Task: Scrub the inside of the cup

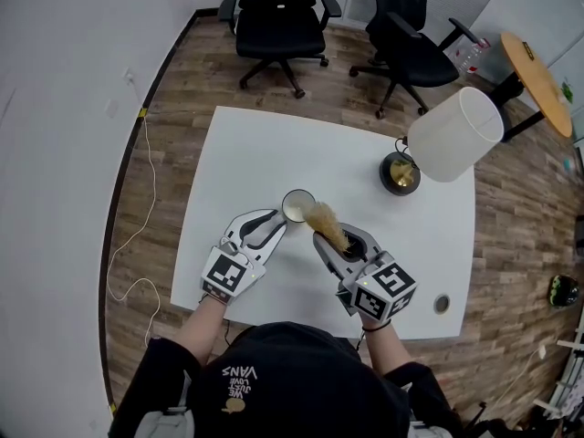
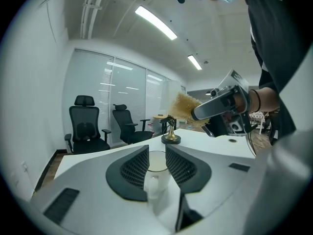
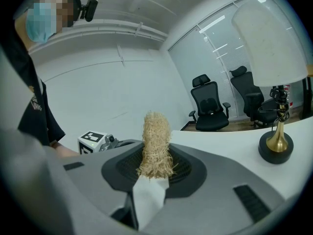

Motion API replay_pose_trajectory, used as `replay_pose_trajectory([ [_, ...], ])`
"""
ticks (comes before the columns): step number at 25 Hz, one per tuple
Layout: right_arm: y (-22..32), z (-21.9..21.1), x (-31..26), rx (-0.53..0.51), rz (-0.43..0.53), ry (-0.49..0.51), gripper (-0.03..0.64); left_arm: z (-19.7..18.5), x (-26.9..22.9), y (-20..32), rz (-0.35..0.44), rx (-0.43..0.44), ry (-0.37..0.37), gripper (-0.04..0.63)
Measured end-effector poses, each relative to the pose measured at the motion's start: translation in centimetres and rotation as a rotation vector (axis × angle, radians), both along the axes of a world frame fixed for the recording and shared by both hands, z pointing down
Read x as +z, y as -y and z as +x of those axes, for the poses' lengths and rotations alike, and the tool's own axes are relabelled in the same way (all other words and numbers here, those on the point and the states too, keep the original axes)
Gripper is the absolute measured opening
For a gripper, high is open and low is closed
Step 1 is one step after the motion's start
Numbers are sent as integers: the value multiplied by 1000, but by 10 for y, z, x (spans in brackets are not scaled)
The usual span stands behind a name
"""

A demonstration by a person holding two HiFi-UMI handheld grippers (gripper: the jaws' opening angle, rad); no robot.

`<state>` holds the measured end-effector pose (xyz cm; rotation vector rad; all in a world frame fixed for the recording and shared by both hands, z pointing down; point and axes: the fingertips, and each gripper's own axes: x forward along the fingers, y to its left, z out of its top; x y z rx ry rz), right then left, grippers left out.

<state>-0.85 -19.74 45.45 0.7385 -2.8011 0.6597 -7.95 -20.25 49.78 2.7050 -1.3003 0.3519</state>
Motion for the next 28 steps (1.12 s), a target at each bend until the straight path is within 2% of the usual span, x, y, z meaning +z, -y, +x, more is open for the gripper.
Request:
replay_pose_trajectory([
  [3,-1,0,3,0,-4,-2,103,-1,6,3,-14,5,0,127],
  [8,0,1,5,1,-12,-3,103,3,20,7,-53,41,15,253],
  [14,1,3,6,4,-16,-5,103,11,43,11,-79,80,72,331],
  [28,3,6,13,6,-35,-10,103,19,82,25,-137,114,86,377],
])
